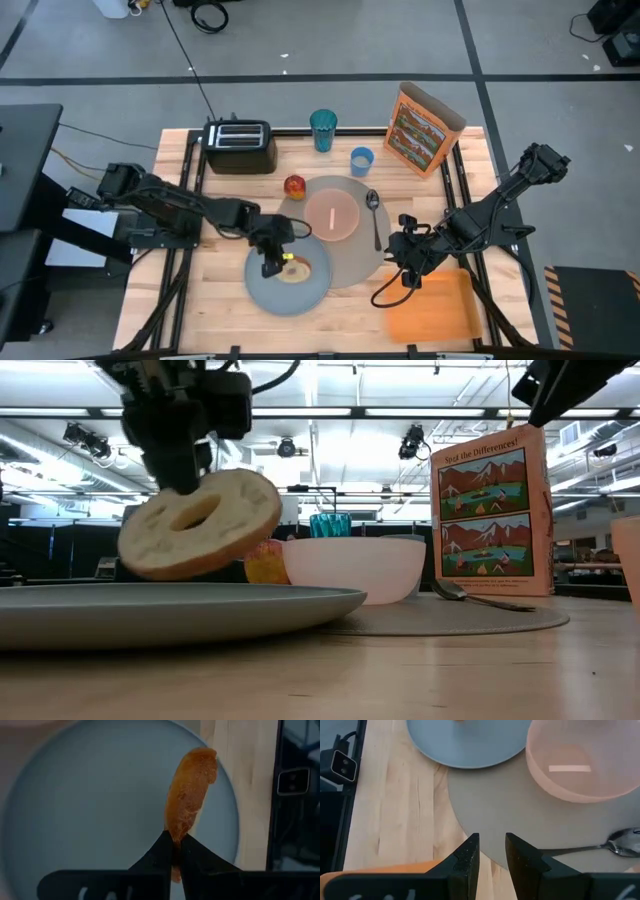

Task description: Arrange a breakfast setting

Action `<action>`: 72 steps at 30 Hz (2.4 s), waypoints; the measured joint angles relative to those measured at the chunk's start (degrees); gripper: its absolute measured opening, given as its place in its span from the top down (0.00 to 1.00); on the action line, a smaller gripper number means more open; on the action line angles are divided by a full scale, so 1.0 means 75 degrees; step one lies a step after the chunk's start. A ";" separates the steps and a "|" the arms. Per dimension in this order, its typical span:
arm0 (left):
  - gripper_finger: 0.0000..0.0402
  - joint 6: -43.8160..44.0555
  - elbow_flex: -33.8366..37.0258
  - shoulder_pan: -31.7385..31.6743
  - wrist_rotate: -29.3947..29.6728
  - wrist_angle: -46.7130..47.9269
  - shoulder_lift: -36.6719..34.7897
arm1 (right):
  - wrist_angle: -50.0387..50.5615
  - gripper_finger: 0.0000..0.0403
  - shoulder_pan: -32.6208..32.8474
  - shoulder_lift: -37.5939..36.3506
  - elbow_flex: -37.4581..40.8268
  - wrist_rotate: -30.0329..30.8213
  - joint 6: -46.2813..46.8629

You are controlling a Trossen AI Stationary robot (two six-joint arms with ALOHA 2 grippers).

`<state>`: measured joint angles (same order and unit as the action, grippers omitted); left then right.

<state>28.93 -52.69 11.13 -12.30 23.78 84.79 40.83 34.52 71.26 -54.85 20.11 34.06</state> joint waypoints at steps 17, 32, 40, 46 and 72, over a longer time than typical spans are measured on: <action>0.91 0.1229 0.1035 0.0528 0.0674 -0.1035 -0.0006 | -0.1402 0.74 -0.0068 0.0000 0.0000 0.0382 -0.0773; 0.69 0.1165 0.0963 0.0531 0.1032 -0.0617 -0.0022 | -0.0921 0.69 -0.0447 -0.1044 0.0000 0.0327 -0.1743; 0.69 0.0379 -0.0207 0.0397 0.1263 0.1545 -0.0230 | -0.0782 0.69 -0.0999 -0.2186 -0.0171 0.0833 -0.0807; 0.69 -0.1181 -0.0412 0.0549 0.2782 -0.0841 -0.0184 | -0.0446 0.62 -0.1604 -0.2448 -0.0783 0.2124 -0.1990; 0.69 -0.2712 -0.0410 0.1676 0.4783 -0.3735 0.0975 | 0.3735 0.02 -0.7480 -0.2895 -0.2212 0.2822 -0.2476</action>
<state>8.59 -55.77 23.70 23.57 -4.24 92.11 68.84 -21.58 49.55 -71.44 41.28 15.49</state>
